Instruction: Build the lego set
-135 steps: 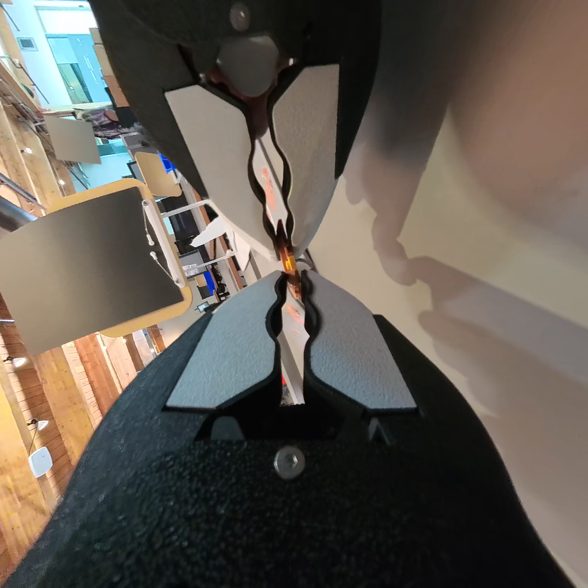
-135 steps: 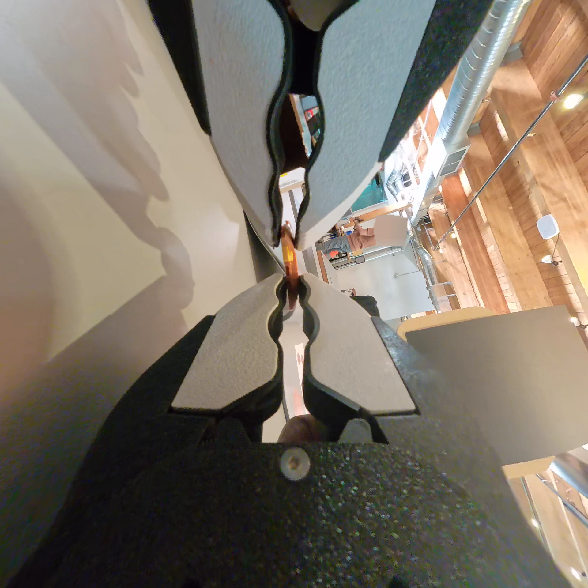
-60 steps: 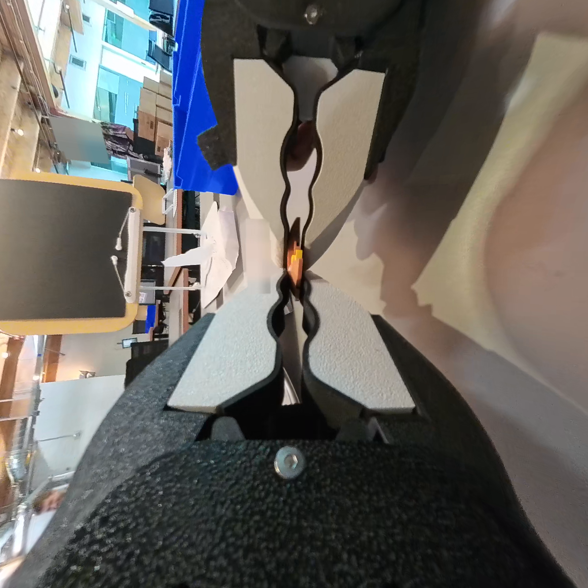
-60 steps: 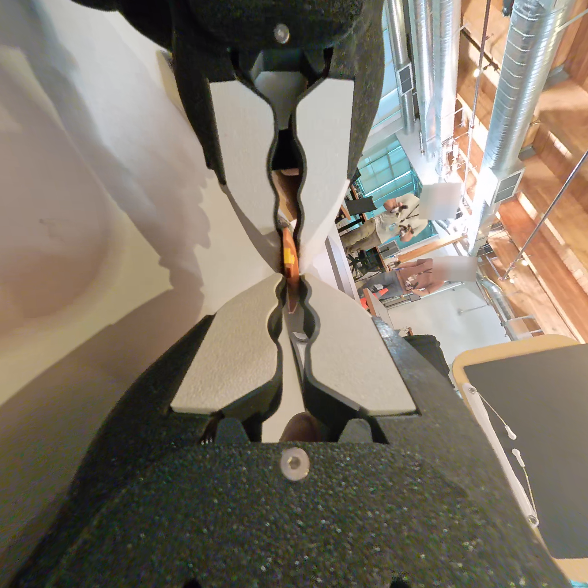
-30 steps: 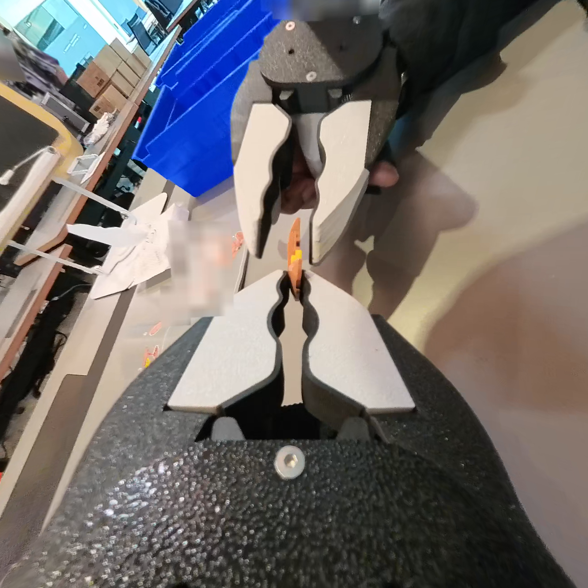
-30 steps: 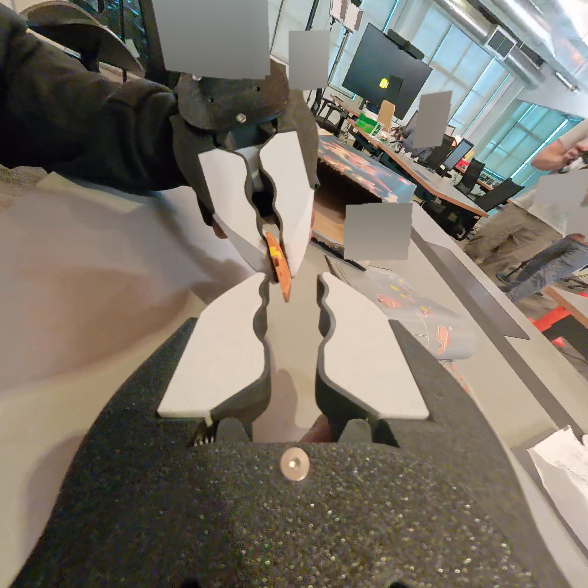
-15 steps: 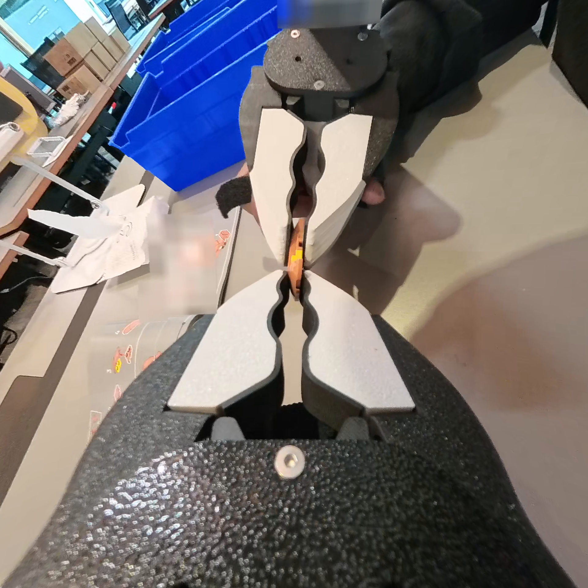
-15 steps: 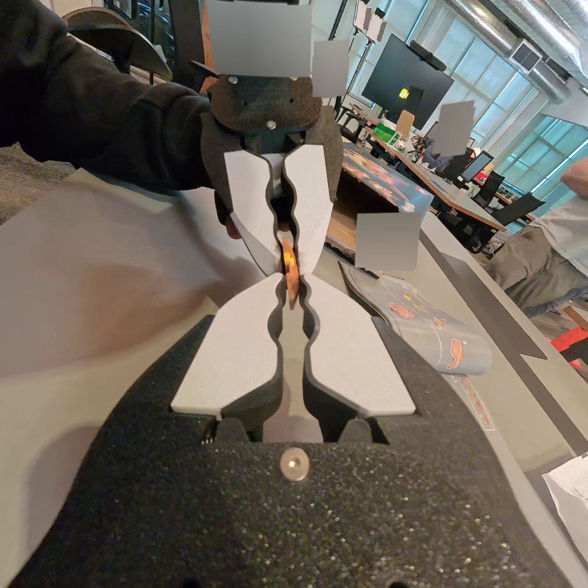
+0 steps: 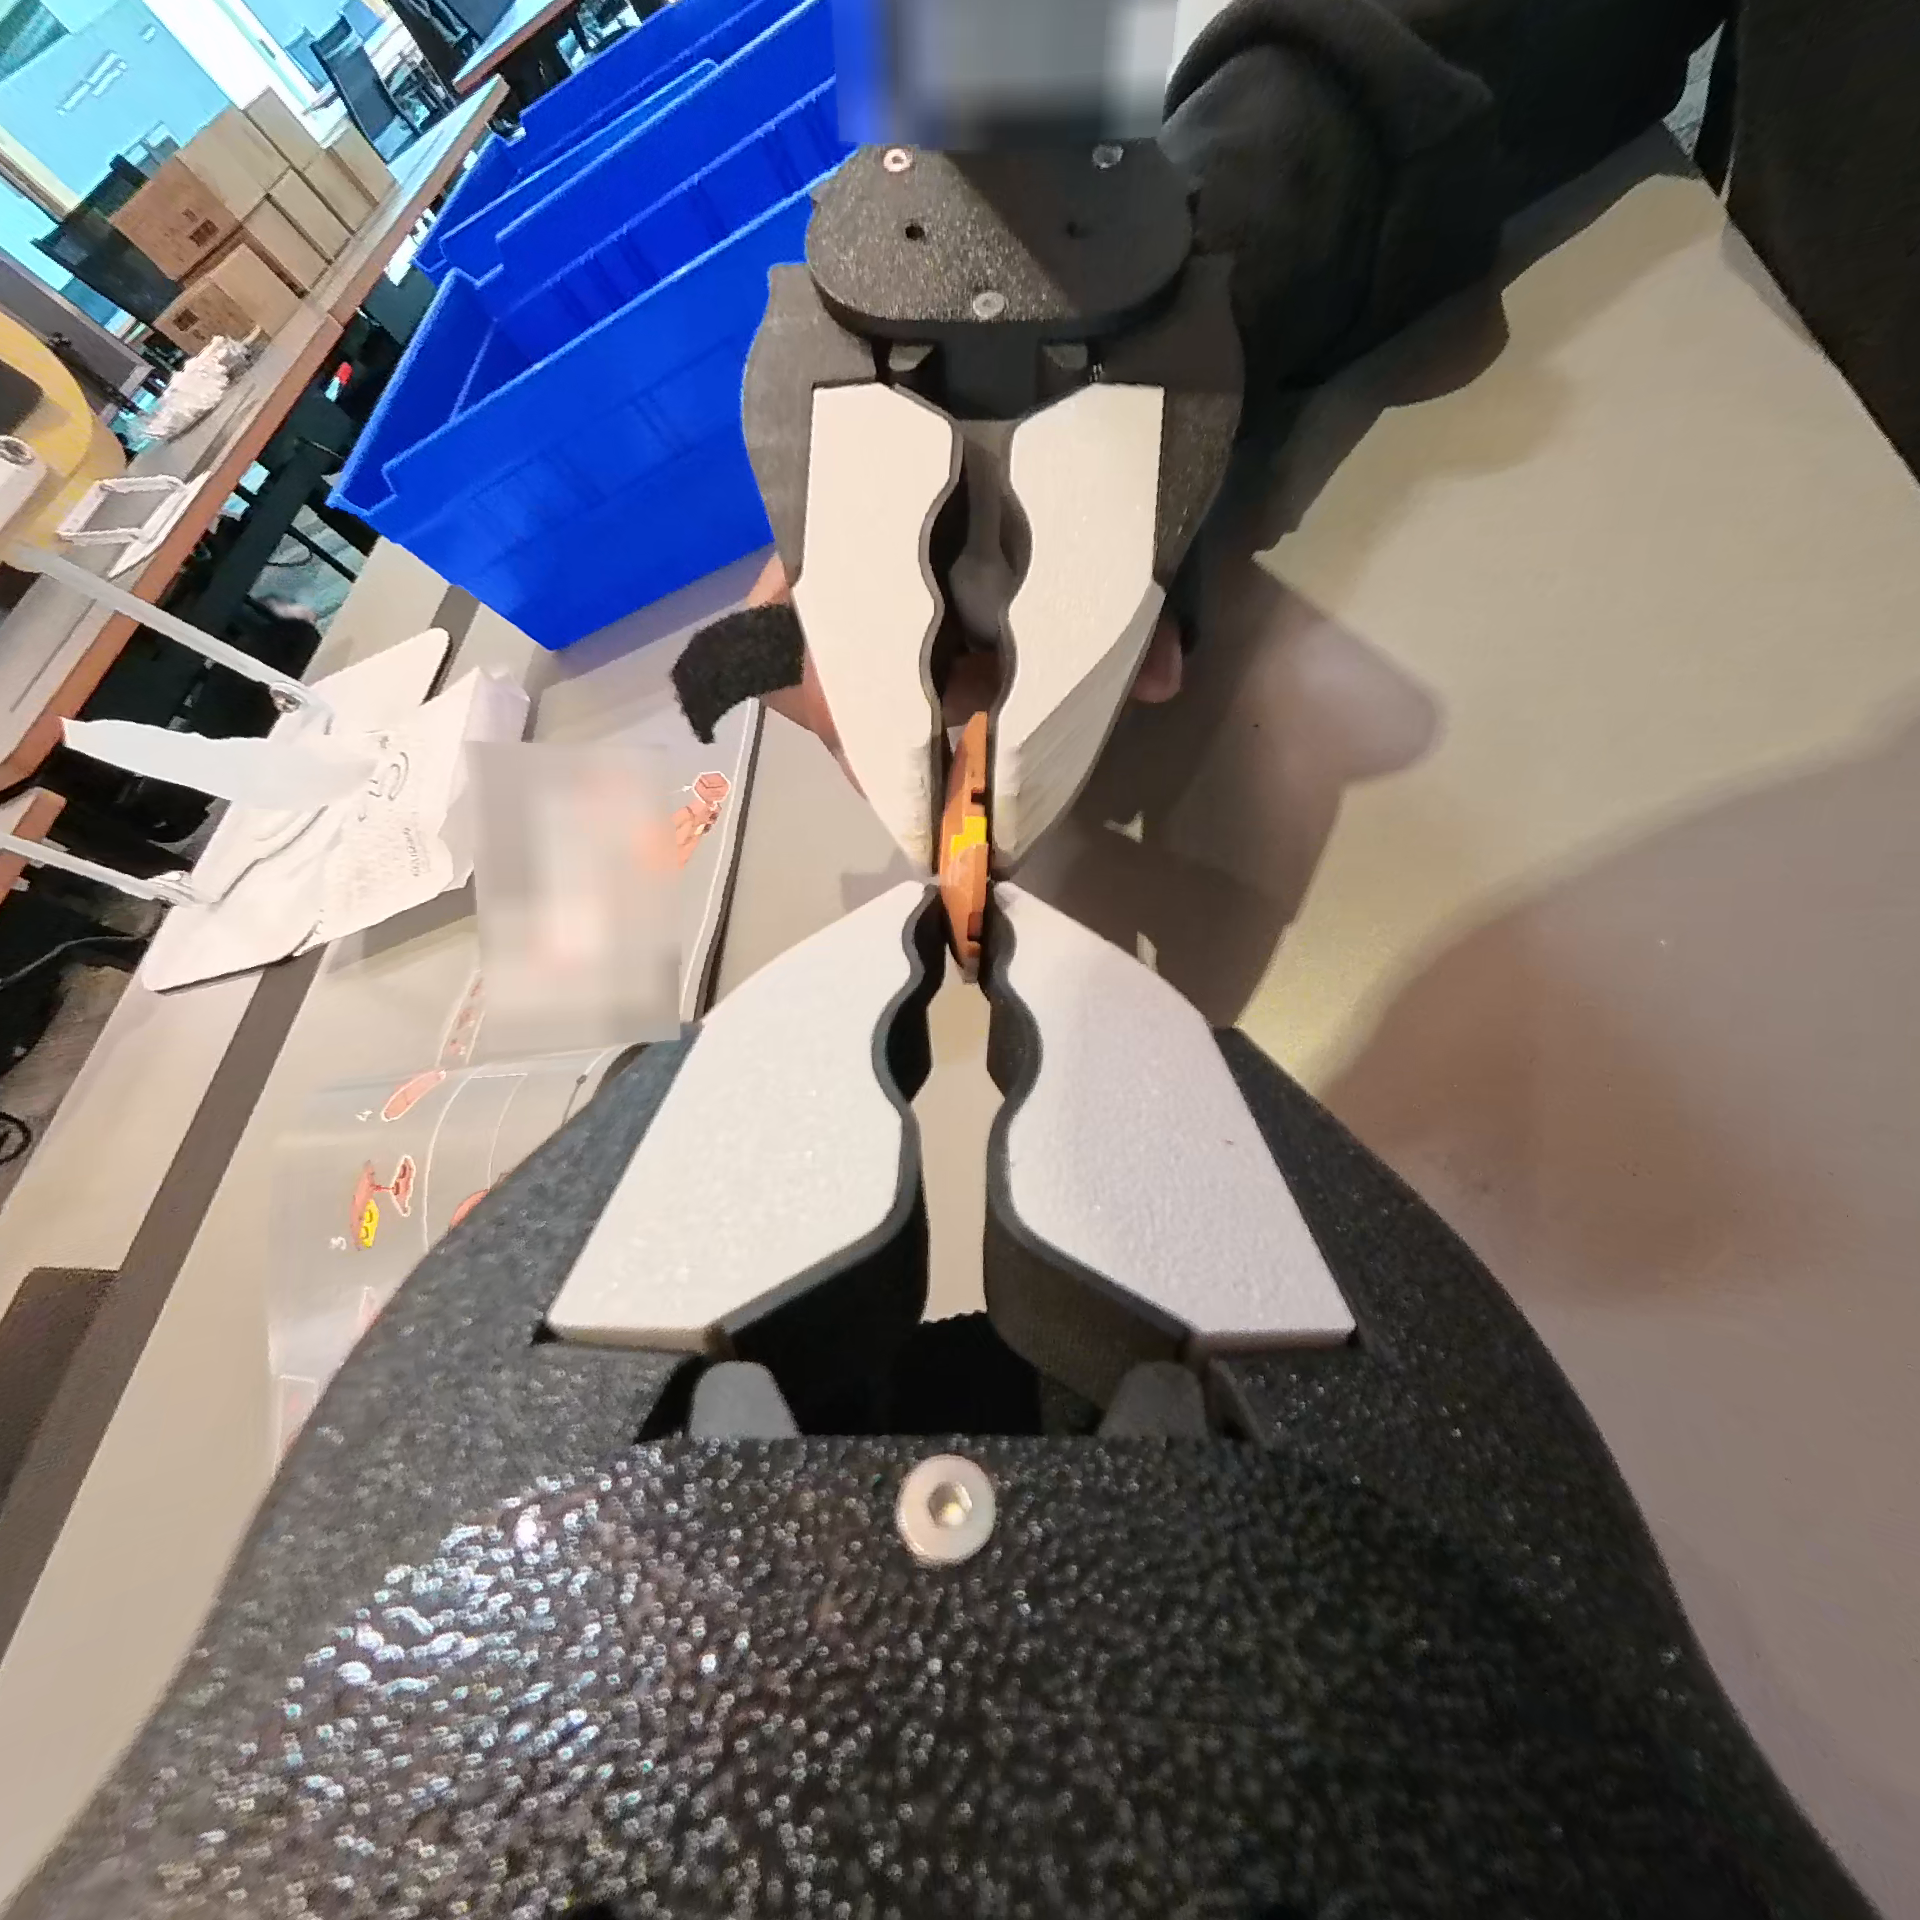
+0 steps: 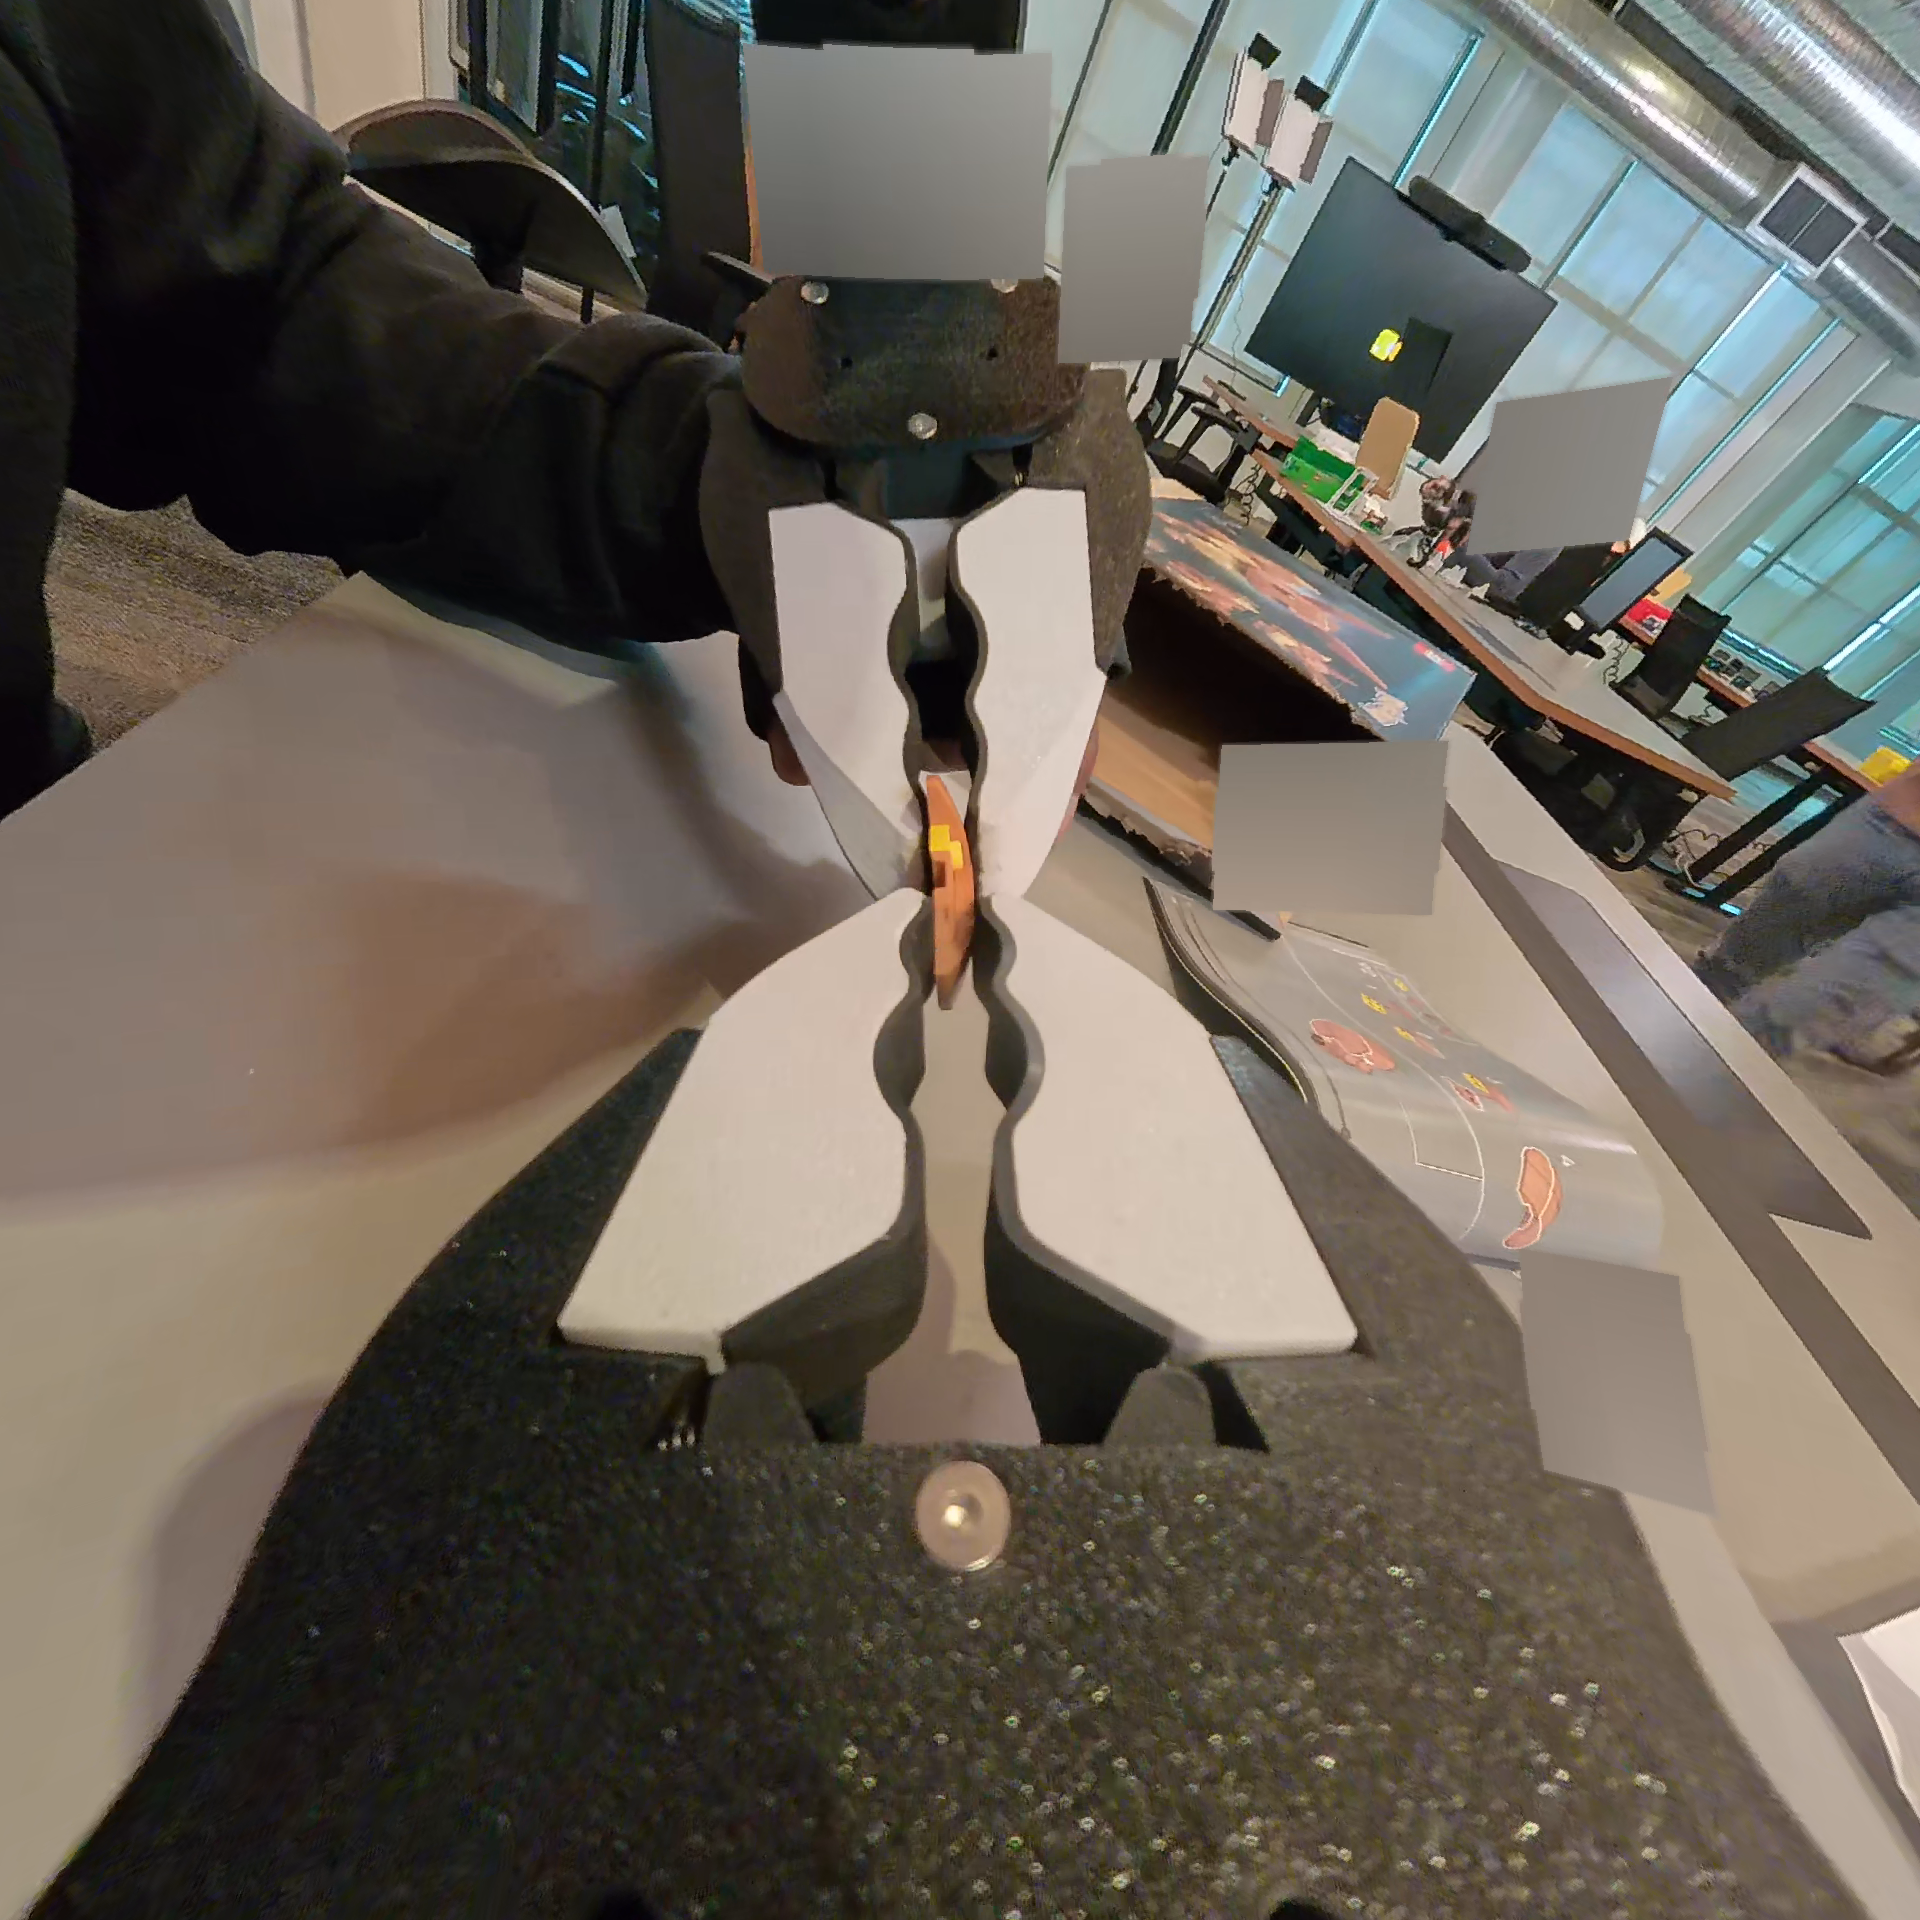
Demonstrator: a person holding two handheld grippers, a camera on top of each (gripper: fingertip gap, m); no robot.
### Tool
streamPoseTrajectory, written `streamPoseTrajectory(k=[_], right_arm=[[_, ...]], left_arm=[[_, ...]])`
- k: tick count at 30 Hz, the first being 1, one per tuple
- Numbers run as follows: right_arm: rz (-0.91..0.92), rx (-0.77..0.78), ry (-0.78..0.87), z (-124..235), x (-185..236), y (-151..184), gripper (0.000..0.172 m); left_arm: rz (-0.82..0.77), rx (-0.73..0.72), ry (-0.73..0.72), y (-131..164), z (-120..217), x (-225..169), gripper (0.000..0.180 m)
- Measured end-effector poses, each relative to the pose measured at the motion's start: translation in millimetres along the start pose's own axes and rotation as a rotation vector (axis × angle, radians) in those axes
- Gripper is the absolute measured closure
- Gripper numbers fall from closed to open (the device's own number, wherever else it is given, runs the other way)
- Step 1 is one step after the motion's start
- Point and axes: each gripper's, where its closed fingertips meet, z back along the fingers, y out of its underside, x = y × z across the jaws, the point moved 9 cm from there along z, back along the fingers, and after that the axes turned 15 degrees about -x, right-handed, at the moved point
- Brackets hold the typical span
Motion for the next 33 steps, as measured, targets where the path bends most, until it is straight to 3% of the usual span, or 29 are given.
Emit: streamPoseTrajectory(k=[11,15,22,33], right_arm=[[0.008,0.019,0.023,0.1,0.0,2.2,0.165],[0.042,0.05,0.028,-0.9,2.5,5.1,0.152],[0.063,0.033,0.041,0.0,1.8,3.5,0.165],[0.047,0.055,0.047,-0.2,-1.0,4.8,0.166]], left_arm=[[-0.015,0.01,-0.013,2.4,-1.4,0.4,0.175],[-0.04,0.01,-0.044,1.3,1.1,2.8,0.175],[-0.046,0.008,-0.031,1.5,-0.2,1.0,0.175],[-0.059,0.017,-0.034,3.1,-1.3,0.0,0.175]])
